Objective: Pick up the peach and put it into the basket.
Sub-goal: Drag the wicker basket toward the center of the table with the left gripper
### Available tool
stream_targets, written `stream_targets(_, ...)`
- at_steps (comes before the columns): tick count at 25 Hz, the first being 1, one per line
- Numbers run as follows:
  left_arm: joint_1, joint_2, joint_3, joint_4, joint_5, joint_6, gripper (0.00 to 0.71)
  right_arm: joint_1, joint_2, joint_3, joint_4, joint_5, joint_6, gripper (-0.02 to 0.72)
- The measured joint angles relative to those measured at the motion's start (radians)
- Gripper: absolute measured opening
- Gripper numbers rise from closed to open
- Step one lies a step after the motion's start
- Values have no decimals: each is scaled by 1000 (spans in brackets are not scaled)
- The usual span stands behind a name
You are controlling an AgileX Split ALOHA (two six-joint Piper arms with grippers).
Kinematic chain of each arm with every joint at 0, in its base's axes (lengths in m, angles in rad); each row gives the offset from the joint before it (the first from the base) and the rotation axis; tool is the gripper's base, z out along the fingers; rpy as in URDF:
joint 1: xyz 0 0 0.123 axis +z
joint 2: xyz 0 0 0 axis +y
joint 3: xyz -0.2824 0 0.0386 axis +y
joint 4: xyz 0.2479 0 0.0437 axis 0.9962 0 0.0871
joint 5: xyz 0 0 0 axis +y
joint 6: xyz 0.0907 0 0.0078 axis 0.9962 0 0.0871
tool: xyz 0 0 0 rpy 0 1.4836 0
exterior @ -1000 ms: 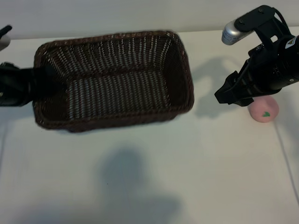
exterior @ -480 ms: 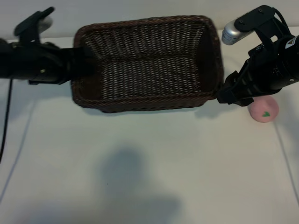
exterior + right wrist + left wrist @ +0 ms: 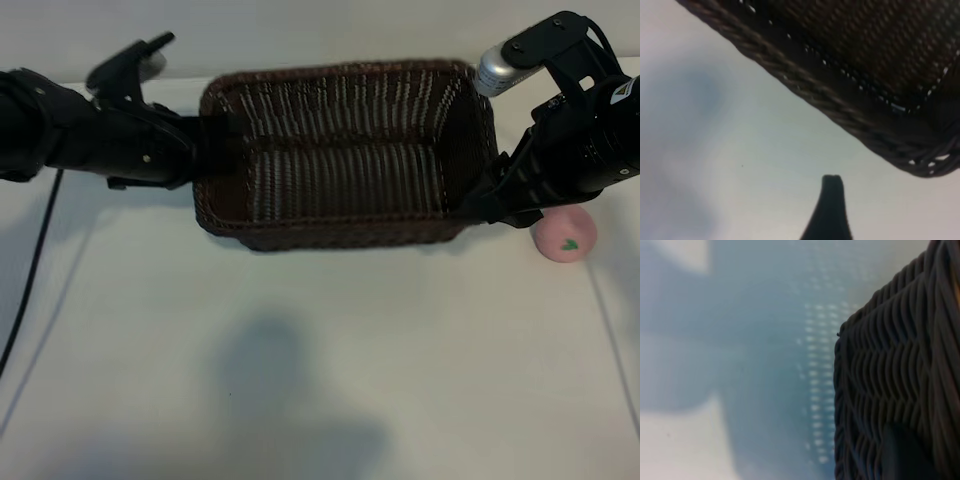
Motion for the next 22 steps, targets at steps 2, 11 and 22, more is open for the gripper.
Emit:
stream_targets(2,-6,25,0,0,-1,0,154,0,0,0,0,0,0,594)
stream_targets(11,-14,54,0,0,1,0,154,0,0,0,0,0,0,594)
stream_targets(22,-14,54,0,0,1,0,154,0,0,0,0,0,0,594)
